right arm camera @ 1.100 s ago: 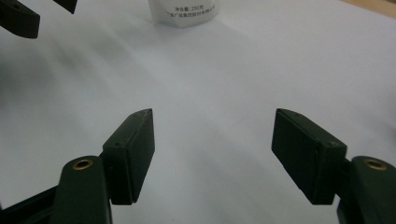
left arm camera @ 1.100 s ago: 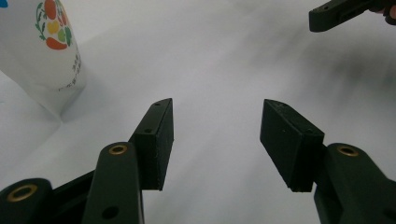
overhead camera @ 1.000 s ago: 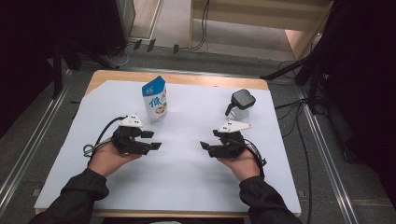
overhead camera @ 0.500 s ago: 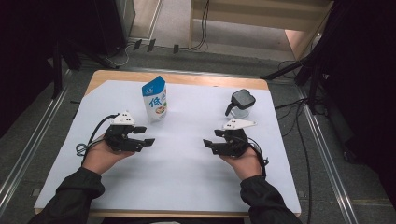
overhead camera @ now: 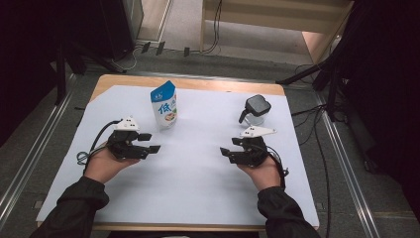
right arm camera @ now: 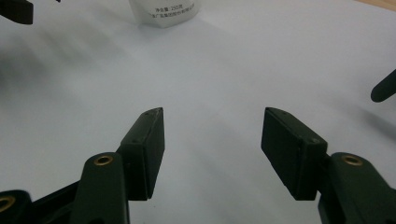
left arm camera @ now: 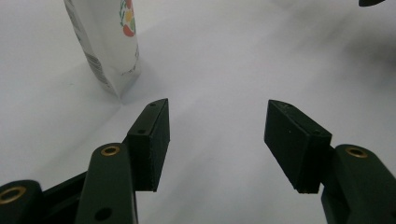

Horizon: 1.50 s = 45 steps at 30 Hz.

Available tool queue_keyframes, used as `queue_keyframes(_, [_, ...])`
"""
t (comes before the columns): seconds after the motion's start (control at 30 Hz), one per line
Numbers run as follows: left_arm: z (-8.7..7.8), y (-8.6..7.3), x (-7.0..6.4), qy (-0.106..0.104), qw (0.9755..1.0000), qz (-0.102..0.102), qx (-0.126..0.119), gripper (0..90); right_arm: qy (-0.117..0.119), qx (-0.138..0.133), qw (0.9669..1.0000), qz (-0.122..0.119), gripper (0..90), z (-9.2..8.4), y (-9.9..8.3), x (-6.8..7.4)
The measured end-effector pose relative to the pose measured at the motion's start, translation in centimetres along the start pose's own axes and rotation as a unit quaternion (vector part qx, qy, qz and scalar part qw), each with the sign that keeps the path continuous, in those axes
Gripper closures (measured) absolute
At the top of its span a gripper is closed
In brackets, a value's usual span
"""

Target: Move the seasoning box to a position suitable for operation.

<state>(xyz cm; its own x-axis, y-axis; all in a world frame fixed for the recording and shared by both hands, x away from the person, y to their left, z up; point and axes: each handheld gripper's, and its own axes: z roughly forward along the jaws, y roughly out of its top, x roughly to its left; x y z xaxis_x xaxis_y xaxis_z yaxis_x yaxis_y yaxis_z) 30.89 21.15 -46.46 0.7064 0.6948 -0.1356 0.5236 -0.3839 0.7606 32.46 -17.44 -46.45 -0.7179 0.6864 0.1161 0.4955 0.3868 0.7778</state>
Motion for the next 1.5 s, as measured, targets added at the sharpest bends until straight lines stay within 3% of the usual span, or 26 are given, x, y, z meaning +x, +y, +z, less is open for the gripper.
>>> queue_keyframes(0.3, [-0.2, -0.1, 0.3, 0.002, 1.0000, 0.001, 0.006, 38.7, -0.003, -0.010, 0.9999, -0.002, 42.7, -0.7, 0.0, -0.7])
queue_keyframes(0.53, [-0.5, -0.2, 0.5, -0.003, 0.9999, -0.010, -0.009, 38.2, -0.013, -0.020, 0.9996, 0.014, 42.5, -1.7, -0.1, -2.3])
queue_keyframes(0.7, [-1.0, -0.2, 0.4, -0.012, 0.9997, -0.018, -0.014, 37.6, -0.025, -0.035, 0.9985, 0.033, 40.8, -2.7, -0.3, -3.6])
queue_keyframes(1.13, [-1.5, -0.8, 0.4, 0.000, 0.9996, -0.022, -0.016, 37.1, -0.069, -0.050, 0.9951, 0.050, 39.1, -3.8, -0.3, -6.9])
queue_keyframes(1.37, [-1.8, -0.9, 0.2, -0.004, 0.9997, -0.022, -0.012, 37.1, -0.071, -0.061, 0.9927, 0.076, 35.4, -3.5, -0.5, -8.8])
queue_keyframes(1.43, [-1.8, -1.0, 0.0, 0.000, 0.9997, -0.021, -0.015, 36.9, -0.073, -0.068, 0.9914, 0.085, 29.6, -3.3, -0.4, -9.5])
queue_keyframes(1.47, [-1.8, -1.0, 0.0, 0.000, 0.9997, -0.021, -0.015, 36.9, -0.073, -0.068, 0.9914, 0.085, 29.6, -3.3, -0.4, -9.5])
queue_keyframes(1.5, [-1.9, -1.0, 0.0, 0.002, 0.9997, -0.019, -0.016, 36.8, -0.088, -0.068, 0.9910, 0.074, 26.1, -3.2, -0.2, -9.8])
